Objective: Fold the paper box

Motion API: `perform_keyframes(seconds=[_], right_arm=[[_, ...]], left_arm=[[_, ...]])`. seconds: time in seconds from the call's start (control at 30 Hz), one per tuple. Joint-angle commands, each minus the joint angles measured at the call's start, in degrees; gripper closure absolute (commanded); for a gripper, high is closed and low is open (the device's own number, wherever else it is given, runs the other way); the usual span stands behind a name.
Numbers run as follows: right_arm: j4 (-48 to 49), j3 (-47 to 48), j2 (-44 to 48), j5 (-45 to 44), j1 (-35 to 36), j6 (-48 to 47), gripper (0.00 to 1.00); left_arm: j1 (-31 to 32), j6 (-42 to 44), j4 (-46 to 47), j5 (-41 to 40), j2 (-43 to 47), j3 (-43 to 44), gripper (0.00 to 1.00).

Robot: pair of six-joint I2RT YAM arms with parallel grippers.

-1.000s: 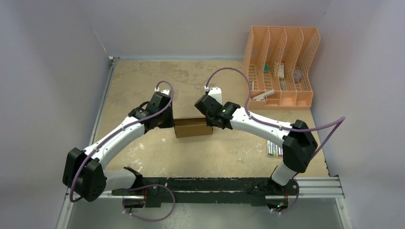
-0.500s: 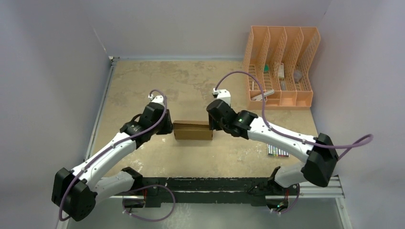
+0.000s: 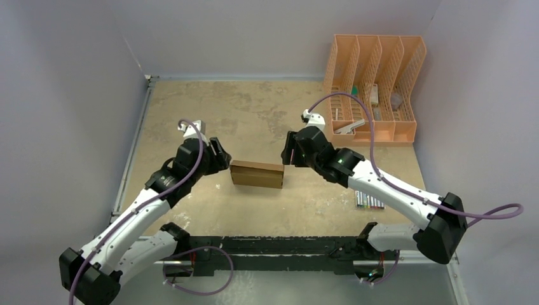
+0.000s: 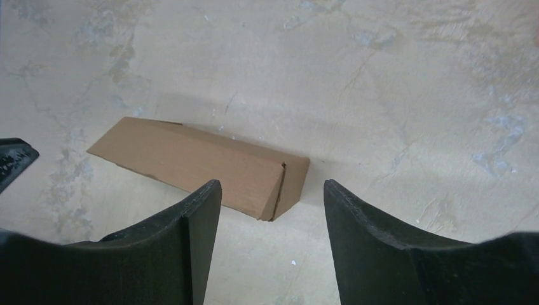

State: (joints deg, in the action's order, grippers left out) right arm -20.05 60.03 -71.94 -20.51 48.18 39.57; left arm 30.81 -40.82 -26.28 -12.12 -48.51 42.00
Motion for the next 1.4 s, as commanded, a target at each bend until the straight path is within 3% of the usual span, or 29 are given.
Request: perform_keyframes(seconds=[0.0,0.17,0.43,0.83,1.07,1.23,1.37], right_arm=[[3.48,-4.22,-0.19,4.52,-0.62,5.04,0.38],[5.75,-8.21,-1.82,7.81,-0.84,6.32,0.41],[8.01,-13.57,-2.56,10.25,-0.91,6.31,0.45],[23.27,-23.80,-3.97,17.74,-0.91,0.78,0.50],[34.41,-32.45,-4.11,20.42,-0.90,-1.46,0.68],[34.10,-33.39,-2.18,20.13,-0.90,-2.48,0.77],[30.40,-30.46,2.42,18.34,-0.90,-4.55,0.75]], left_arm=[[-0.77,-4.48,3.78,-3.45,-5.03,3.27,0.45],[-1.01,-3.44,4.81,0.18,-11.34,3.41,0.55],[-1.03,-4.56,4.63,3.33,-9.92,-4.06,0.74],[-1.02,-6.67,8.05,7.44,-5.25,-16.11,0.73],[-1.03,-9.81,12.45,7.08,-5.61,-20.40,0.73],[-1.03,-10.47,14.30,7.37,-5.01,-22.53,0.76],[-1.01,-9.66,14.92,7.10,-1.29,-21.10,0.76]])
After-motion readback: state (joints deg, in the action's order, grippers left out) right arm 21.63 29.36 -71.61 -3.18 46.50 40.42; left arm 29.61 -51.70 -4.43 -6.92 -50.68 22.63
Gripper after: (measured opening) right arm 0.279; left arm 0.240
